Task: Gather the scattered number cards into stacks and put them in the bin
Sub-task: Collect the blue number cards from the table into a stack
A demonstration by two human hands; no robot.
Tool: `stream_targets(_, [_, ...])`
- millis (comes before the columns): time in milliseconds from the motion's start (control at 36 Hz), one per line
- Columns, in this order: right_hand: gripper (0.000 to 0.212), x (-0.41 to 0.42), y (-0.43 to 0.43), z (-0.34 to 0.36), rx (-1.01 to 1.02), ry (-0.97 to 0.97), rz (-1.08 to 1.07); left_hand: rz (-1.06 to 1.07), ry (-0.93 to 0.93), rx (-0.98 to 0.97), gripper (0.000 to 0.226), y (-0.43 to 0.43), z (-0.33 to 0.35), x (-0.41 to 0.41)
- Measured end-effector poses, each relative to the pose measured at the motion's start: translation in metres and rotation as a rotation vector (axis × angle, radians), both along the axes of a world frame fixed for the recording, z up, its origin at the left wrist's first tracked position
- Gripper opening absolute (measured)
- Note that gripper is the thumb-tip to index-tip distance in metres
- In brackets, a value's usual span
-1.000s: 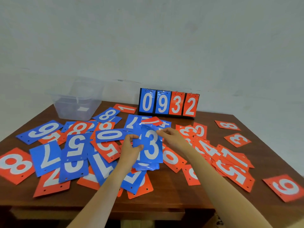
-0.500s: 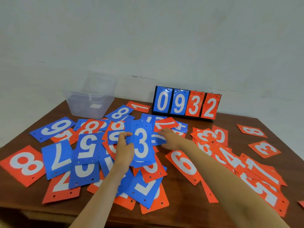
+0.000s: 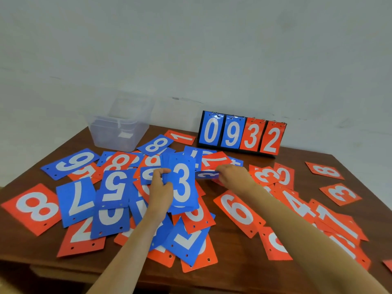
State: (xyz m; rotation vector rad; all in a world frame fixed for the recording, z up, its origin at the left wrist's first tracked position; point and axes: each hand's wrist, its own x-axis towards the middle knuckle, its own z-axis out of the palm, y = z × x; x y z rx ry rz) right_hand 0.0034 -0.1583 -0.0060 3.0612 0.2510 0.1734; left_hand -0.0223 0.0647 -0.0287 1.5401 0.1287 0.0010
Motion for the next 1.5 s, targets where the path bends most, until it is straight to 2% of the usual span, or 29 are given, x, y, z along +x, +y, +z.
stream_targets(306, [0.021,-0.060,-0.046,0.051,0.709,-0.104,-0.167,-0.030,-0.038,-0.015,0.040,-0.024,0.014,-0.021])
stream_targets(444, [0.005,-0.079,-0.044,0.054,1.082,0.002,-0.233,-0.071,-0.050,-0.021,0.039,-0.039,0.020,-0.030])
stream_targets(583, [0.013,-0.086,-0.027,0.048,1.353,0.134,-0.258,-0.109,-0.056,-0.028,0.035,-0.045,0.021,-0.035])
stream_targets(639, [0.010,-0.084,-0.018,0.042,1.393,0.154,-0.279,-0.112,-0.047,-0.047,0.034,-0.045,0.018,-0.034])
stream_targets(694, [0.012,-0.080,-0.007,0.035,1.357,0.146,-0.300,-0.107,-0.041,-0.075,0.030,-0.044,0.016,-0.033])
stream_targets(778, [0.021,-0.069,0.008,0.022,1.170,0.124,-0.293,-0.090,-0.060,-0.092,0.018,-0.042,0.017,-0.033])
stream_targets(944, [0.025,-0.044,0.039,0.010,0.999,0.090,-0.231,-0.033,-0.072,-0.063,0.022,-0.028,0.006,-0.019])
stream_targets(1111, [0.026,0.001,0.045,-0.014,0.716,0.027,-0.254,0.106,-0.088,0.006,0.027,-0.004,0.000,0.007])
stream_targets(1250, [0.054,0.047,0.047,-0.020,0.418,0.143,-0.162,0.162,-0.058,0.050,0.026,0.013,-0.003,0.034])
stream_targets(1417, [0.069,0.094,0.057,-0.016,0.329,0.357,-0.103,0.186,-0.047,0.082,0.025,0.019,-0.010,0.049])
stream_targets(1500, [0.066,0.104,0.056,-0.018,0.218,0.478,-0.099,0.173,-0.057,0.084,0.025,0.020,-0.012,0.052])
